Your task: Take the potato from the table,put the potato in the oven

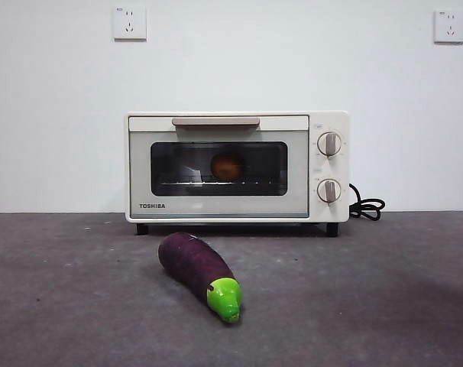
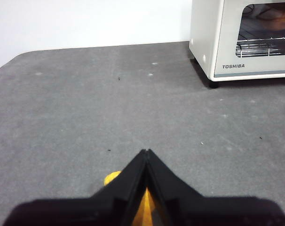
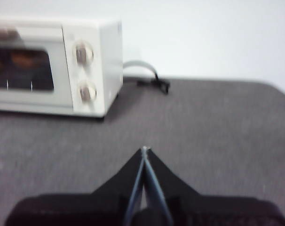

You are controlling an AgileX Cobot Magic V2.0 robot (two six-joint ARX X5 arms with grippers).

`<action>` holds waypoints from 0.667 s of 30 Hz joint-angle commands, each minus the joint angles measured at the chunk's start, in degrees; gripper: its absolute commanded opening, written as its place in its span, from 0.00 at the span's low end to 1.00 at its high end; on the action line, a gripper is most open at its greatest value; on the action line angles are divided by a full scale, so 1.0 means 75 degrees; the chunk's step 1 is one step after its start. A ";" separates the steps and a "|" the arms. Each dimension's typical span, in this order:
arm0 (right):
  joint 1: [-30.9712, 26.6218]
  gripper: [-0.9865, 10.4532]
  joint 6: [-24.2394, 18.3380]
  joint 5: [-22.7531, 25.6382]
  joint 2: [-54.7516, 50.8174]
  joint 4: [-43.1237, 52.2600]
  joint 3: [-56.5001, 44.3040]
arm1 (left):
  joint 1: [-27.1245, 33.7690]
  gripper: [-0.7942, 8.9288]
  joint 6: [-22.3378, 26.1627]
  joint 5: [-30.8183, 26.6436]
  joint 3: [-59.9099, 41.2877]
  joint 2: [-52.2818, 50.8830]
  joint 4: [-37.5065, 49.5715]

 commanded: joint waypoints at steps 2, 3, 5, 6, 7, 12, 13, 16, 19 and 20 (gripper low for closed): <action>-0.0184 0.09 -0.0090 0.0064 -0.0012 -0.0312 -0.0093 | 0.0029 0.08 -0.0052 0.0003 -0.0079 0.0050 0.0047; -0.0286 0.09 -0.0093 0.0061 -0.0012 -0.0391 -0.0093 | 0.0029 0.08 -0.0052 0.0006 -0.0079 0.0061 0.0047; -0.0455 0.09 -0.0087 0.0058 -0.0012 -0.0513 -0.0093 | 0.0029 0.08 -0.0052 0.0003 -0.0079 0.0082 0.0044; -0.0507 0.09 -0.0090 0.0058 -0.0012 -0.0580 -0.0093 | 0.0029 0.08 -0.0052 0.0003 -0.0079 0.0099 0.0044; -0.0533 0.09 -0.0102 0.0070 -0.0012 -0.0635 -0.0093 | 0.0029 0.08 -0.0052 0.0003 -0.0079 0.0117 0.0044; -0.0542 0.09 -0.0117 0.0143 -0.0012 -0.0758 -0.0093 | 0.0029 0.08 -0.0052 0.0003 -0.0079 0.0146 0.0044; -0.0542 0.09 -0.0073 0.0140 -0.0012 -0.0758 -0.0093 | 0.0029 0.08 -0.0052 0.0006 -0.0079 0.0152 0.0044; -0.0542 0.09 -0.0020 0.0143 -0.0012 -0.0758 -0.0093 | 0.0029 0.08 -0.0052 0.0003 -0.0079 0.0169 0.0044; -0.0542 0.09 -0.0017 0.0143 -0.0012 -0.0758 -0.0093 | 0.0029 0.08 -0.0052 0.0003 -0.0079 0.0189 0.0044; -0.0542 0.09 -0.0017 0.0143 -0.0012 -0.0758 -0.0093 | 0.0029 0.08 -0.0052 0.0003 -0.0079 0.0189 0.0044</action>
